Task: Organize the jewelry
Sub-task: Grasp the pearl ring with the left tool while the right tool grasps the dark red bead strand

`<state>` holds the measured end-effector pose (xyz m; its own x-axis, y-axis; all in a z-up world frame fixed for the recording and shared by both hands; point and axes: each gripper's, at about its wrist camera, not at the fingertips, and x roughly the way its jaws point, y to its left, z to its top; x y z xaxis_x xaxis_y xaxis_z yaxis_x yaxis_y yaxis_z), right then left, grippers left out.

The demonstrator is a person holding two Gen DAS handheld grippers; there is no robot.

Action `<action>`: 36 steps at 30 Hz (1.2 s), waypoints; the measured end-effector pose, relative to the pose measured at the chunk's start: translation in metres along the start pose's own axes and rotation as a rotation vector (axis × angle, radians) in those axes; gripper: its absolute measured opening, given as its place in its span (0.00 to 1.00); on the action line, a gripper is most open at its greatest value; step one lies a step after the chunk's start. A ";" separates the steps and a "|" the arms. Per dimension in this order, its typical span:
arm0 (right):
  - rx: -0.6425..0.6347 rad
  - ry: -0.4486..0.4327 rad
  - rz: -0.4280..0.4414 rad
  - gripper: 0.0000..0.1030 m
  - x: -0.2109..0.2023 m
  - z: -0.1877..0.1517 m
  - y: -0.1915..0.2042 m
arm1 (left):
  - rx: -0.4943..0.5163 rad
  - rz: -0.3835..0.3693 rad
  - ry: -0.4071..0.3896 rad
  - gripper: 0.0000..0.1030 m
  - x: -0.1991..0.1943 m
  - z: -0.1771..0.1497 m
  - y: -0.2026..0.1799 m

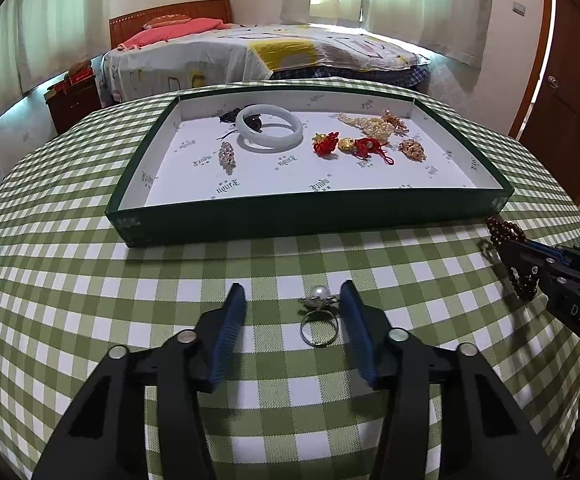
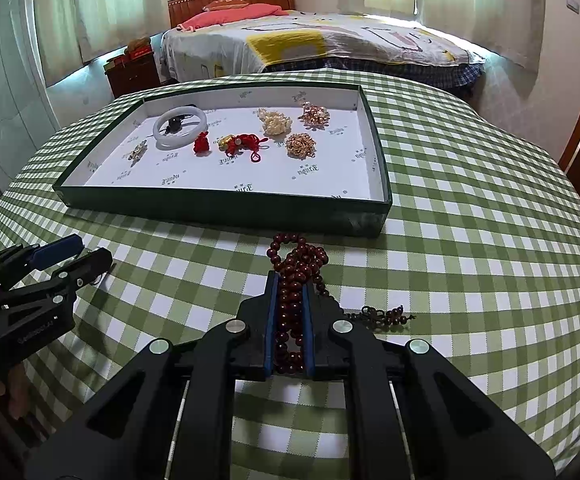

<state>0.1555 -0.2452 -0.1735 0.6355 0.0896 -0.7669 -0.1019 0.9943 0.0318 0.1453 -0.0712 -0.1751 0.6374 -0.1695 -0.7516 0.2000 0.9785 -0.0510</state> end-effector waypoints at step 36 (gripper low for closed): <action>-0.008 -0.051 -0.006 0.11 -0.017 0.006 0.003 | 0.014 0.003 -0.057 0.21 -0.018 0.009 0.003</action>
<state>0.1492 -0.2429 -0.1569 0.6744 0.0869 -0.7332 -0.1039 0.9943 0.0223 0.1408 -0.0666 -0.1560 0.6795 -0.1733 -0.7130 0.2082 0.9773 -0.0391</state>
